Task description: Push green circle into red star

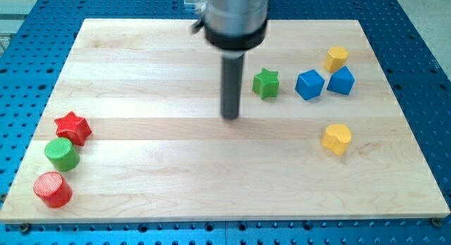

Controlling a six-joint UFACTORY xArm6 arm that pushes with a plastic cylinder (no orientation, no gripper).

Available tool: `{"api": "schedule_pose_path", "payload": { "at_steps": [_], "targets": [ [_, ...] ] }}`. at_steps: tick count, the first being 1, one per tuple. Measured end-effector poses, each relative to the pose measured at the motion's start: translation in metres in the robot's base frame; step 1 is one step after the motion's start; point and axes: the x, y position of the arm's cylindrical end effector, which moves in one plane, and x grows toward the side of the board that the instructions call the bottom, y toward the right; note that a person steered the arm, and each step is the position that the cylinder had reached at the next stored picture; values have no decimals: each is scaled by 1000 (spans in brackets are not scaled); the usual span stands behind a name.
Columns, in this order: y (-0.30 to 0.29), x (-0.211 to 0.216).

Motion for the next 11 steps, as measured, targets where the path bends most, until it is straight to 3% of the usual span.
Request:
{"api": "schedule_pose_path", "payload": {
  "at_steps": [2,3,4,6,8,10,11],
  "targets": [
    [-118,65],
    [-119,122],
    [-172,135],
    [-225,91],
    [-226,82],
    [-210,17],
    [-215,48]
  ]
}}
